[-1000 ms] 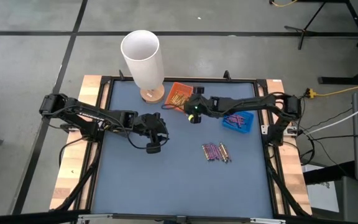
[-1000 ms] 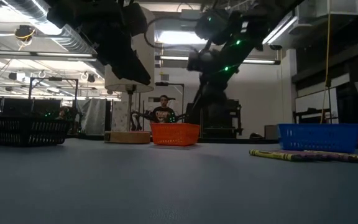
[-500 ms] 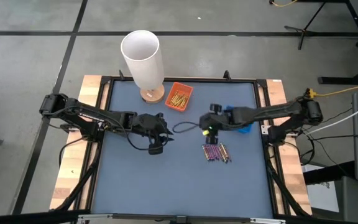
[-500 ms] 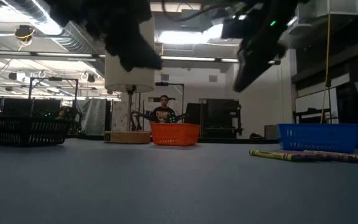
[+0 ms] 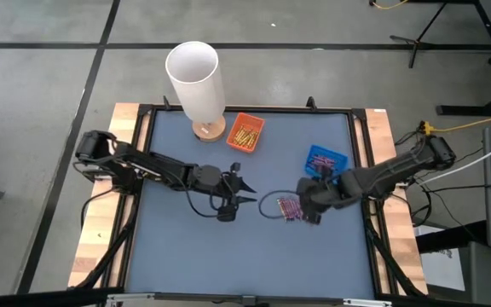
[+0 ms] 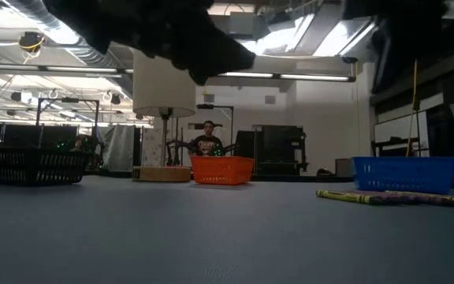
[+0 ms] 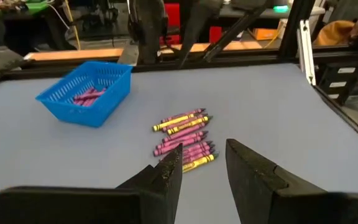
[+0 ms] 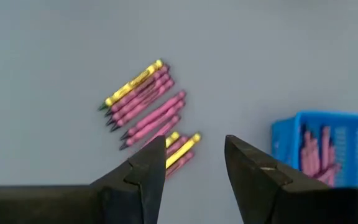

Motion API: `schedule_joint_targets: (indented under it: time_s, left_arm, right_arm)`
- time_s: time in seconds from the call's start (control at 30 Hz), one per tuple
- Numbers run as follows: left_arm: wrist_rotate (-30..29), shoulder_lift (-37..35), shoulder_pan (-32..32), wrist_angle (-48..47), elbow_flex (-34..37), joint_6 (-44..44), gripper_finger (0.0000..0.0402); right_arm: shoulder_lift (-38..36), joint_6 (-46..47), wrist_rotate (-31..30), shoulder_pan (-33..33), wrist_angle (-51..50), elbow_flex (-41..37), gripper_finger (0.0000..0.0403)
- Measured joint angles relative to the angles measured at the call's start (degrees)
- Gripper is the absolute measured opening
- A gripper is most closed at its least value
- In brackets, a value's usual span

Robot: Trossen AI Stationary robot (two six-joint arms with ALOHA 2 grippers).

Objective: Sort crayons
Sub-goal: Put the violet crayon into the blue basket

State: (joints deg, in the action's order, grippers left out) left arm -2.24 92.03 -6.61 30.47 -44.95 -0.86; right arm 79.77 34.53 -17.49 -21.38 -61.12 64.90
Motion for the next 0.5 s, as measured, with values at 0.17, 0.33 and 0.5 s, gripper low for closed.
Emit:
schedule_joint_targets:
  time_s: [0.17, 0.33, 0.5]
  left_arm:
    - [0.0, 3.35, 0.02, 2.77, 0.0, -0.07, 0.0107]
    - [0.0, 4.04, 0.02, 2.88, 0.0, -0.08, 0.0107]
    - [0.0, 4.02, 0.02, 3.06, 0.0, -0.07, 0.0107]
  right_arm:
    - [0.12, 12.46, -2.15, -6.2, -1.52, -1.01, 0.0163]
    - [0.2, 25.38, -2.58, -10.81, -1.97, -4.67, 0.0163]
    - [0.22, 38.14, -2.48, -13.92, -1.45, -9.91, 0.0163]
